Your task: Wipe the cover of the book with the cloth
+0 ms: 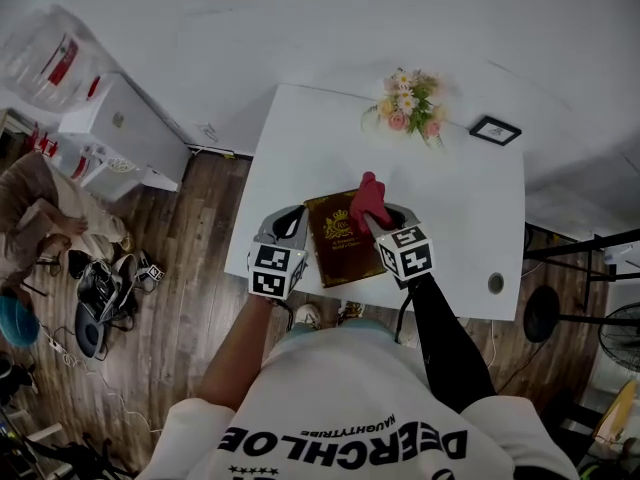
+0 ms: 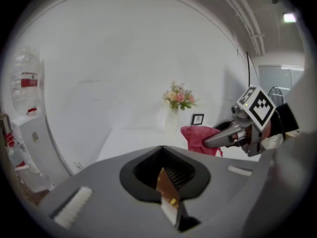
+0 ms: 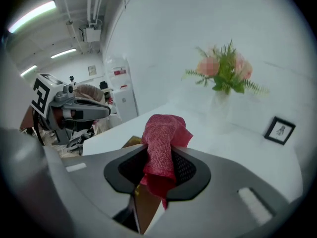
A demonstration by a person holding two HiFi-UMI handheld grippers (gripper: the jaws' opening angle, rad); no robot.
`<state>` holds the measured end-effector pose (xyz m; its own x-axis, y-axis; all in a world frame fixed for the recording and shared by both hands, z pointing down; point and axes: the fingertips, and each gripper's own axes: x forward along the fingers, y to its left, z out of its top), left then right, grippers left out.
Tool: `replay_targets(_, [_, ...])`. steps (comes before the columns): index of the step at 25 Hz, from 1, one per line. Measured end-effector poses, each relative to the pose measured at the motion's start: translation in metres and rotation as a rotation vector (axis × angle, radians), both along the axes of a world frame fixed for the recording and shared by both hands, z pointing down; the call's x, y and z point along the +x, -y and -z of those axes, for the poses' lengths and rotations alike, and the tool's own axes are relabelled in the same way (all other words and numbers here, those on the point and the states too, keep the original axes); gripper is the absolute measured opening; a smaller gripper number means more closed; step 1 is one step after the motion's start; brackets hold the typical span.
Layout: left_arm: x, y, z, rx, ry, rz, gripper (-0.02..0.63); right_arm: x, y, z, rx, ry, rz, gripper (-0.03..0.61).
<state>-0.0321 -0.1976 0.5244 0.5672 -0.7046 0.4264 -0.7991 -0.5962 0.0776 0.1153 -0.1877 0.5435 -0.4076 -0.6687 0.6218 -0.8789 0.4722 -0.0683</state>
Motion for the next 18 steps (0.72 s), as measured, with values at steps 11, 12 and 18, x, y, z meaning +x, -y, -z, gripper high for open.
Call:
replay_targets(11, [-0.019, 0.045, 0.184, 0.365, -0.036, 0.069, 0.051, -0.008, 0.033, 0.159, 0.43, 0.048, -0.052, 0.101])
replay_targets(12, [-0.018, 0.045, 0.196, 0.389, -0.034, 0.065, 0.051, -0.007, 0.033, 0.17, 0.459, 0.047, -0.055, 0.101])
replay_targets(18, [-0.014, 0.039, 0.245, 0.471, -0.035, 0.05, 0.051, -0.003, 0.03, 0.224, 0.598, 0.03, -0.081, 0.102])
